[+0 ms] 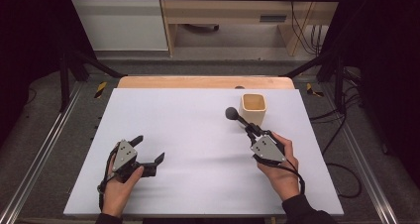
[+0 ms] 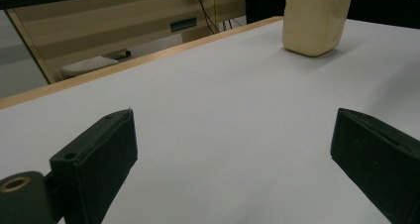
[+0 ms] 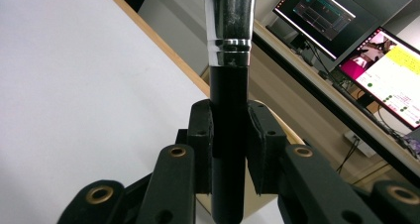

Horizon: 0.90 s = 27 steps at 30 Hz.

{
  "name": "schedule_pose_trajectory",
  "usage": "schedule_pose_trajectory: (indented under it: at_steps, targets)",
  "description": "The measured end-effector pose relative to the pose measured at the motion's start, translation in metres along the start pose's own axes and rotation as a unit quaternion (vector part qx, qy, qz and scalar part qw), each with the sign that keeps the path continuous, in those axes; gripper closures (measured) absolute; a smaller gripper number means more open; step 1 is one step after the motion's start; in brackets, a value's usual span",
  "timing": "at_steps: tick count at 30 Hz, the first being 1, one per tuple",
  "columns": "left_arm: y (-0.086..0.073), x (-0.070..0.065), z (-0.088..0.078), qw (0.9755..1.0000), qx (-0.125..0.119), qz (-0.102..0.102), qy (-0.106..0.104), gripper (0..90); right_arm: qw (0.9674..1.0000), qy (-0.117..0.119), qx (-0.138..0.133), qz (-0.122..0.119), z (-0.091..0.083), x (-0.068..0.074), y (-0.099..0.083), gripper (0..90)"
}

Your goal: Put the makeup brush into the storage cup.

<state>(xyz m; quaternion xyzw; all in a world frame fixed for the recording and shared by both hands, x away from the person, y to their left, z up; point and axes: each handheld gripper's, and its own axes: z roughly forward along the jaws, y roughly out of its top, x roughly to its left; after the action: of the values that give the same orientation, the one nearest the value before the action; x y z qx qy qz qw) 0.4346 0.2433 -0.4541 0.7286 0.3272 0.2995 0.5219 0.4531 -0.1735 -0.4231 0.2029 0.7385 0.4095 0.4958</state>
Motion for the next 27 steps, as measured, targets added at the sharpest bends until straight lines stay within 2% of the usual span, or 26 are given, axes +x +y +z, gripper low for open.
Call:
schedule_pose_trajectory:
  at_steps: [1, 6, 8, 16, 20, 27]
  targets:
    - [-0.001, 0.000, -0.001, 1.0000, 0.000, -0.002, -0.001, 3.9, 0.9997, 0.006, -0.007, 0.021, 0.002, -0.002, 0.002, 74.8]
    - [-0.004, 0.004, -0.007, 0.9999, -0.005, -0.009, -0.003, 3.8, 0.9990, 0.008, -0.013, 0.042, 0.006, -0.007, 0.007, 74.7]
    - [-0.006, 0.004, -0.008, 0.9999, -0.004, -0.011, -0.002, 3.7, 0.9989, 0.005, -0.013, 0.044, 0.009, -0.011, 0.009, 74.8]
    - [-0.009, 0.005, -0.009, 0.9999, -0.010, -0.012, -0.004, 3.7, 0.9967, 0.002, -0.019, 0.079, 0.020, -0.018, 0.011, 74.8]
    - [-0.010, 0.005, -0.010, 0.9997, -0.016, -0.016, -0.011, 3.5, 0.9944, 0.004, -0.021, 0.104, 0.025, -0.019, 0.011, 74.7]
    - [-0.011, 0.007, -0.012, 0.9996, -0.023, -0.018, -0.006, 3.5, 0.9916, 0.000, -0.024, 0.127, 0.033, -0.024, 0.011, 74.8]
